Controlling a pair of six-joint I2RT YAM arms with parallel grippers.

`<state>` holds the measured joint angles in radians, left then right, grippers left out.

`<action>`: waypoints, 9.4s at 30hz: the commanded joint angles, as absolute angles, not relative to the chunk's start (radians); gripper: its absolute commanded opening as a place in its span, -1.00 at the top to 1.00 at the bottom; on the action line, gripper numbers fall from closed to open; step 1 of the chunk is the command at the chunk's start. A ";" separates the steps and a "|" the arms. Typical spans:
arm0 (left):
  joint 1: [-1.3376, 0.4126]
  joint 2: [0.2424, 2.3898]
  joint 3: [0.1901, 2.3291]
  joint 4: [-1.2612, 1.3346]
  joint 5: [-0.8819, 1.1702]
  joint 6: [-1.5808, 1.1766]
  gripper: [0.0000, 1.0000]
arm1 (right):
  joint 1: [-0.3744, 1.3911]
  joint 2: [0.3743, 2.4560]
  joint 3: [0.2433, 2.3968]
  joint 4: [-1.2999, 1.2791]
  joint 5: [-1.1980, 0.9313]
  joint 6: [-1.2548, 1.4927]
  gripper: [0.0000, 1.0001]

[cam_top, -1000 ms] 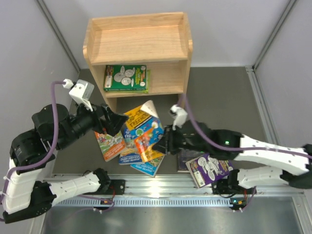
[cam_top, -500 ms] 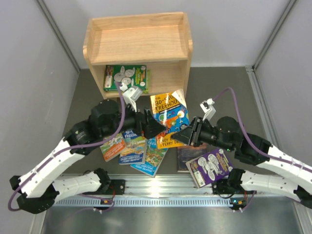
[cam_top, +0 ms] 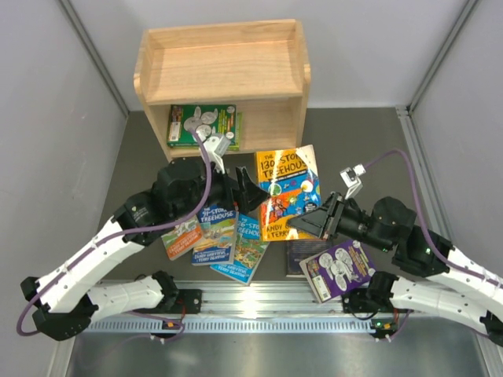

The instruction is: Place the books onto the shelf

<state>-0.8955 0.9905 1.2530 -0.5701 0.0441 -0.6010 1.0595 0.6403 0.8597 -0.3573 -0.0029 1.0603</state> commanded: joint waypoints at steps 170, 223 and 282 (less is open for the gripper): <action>-0.192 1.198 1.335 -0.540 -0.187 -1.689 -0.63 | 0.463 0.871 0.782 -0.094 -0.755 1.035 -0.74; -0.192 1.292 1.334 -0.502 -0.097 -1.620 -0.47 | 0.428 0.880 0.730 -0.086 -0.762 1.020 -0.71; 0.027 0.854 0.773 -0.830 -0.166 -0.801 -0.98 | 0.988 2.022 1.782 -0.337 -0.419 0.706 -0.70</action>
<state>-0.0769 0.8009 0.7933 -0.9592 -0.2199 -0.9287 0.9661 1.9652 1.6714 -0.3222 -0.4812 0.7387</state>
